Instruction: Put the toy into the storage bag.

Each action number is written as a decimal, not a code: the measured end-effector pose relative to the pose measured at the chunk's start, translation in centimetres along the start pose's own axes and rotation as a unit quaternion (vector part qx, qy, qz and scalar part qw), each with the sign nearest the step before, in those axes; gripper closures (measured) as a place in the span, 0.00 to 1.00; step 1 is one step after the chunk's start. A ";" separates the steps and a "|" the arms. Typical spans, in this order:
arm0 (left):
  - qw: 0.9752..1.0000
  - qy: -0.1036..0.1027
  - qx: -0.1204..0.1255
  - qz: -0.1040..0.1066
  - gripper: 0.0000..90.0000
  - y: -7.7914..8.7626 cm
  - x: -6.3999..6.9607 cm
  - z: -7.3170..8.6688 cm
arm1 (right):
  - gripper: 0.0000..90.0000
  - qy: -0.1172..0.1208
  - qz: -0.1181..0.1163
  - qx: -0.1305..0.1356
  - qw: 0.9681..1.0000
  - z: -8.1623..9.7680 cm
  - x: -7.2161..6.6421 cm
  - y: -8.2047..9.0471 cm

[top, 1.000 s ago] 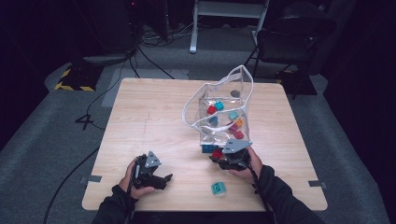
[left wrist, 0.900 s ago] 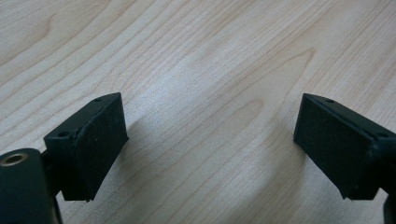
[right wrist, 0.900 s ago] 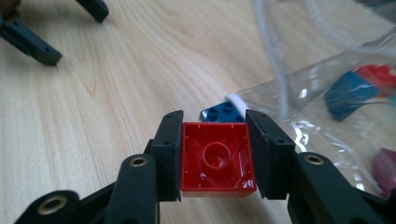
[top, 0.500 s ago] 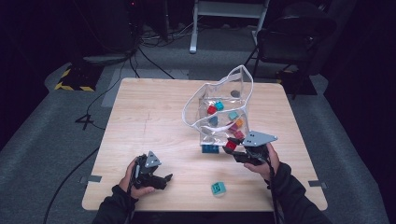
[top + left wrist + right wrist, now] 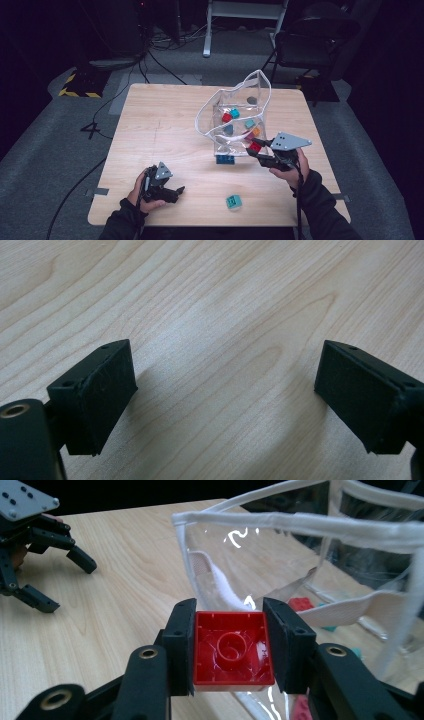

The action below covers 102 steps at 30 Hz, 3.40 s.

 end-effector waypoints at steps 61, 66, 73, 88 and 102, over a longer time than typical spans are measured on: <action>1.000 0.000 0.000 0.000 0.11 0.0 0.0 0.0 | 0.49 -0.010 0.072 -0.005 0.997 -7.8 6.8 -1.1; 1.000 0.000 0.000 0.000 0.11 0.0 0.0 0.0 | 0.48 -0.007 0.062 0.001 0.998 -7.5 5.8 0.1; 1.000 0.000 0.000 0.000 0.11 0.0 0.0 0.0 | 0.46 -0.001 0.049 0.007 0.999 -6.3 4.4 1.9; 1.000 0.000 0.000 0.000 0.11 0.0 0.0 0.0 | 0.51 0.021 -0.004 -0.016 1.000 -2.0 0.3 1.2; 1.000 0.000 0.000 0.000 0.11 0.0 0.0 0.0 | 0.57 0.013 -0.063 -0.084 0.994 3.2 -2.3 -5.1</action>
Point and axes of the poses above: each handheld gripper's, and its own axes: y roughly backward along the jaws, z roughly out of its underside, x roughly to its right, the point moved 3 cm from there along -y, roughly forward along the jaws, and after that the axes turned 8 degrees about y, right-handed, at the moved point
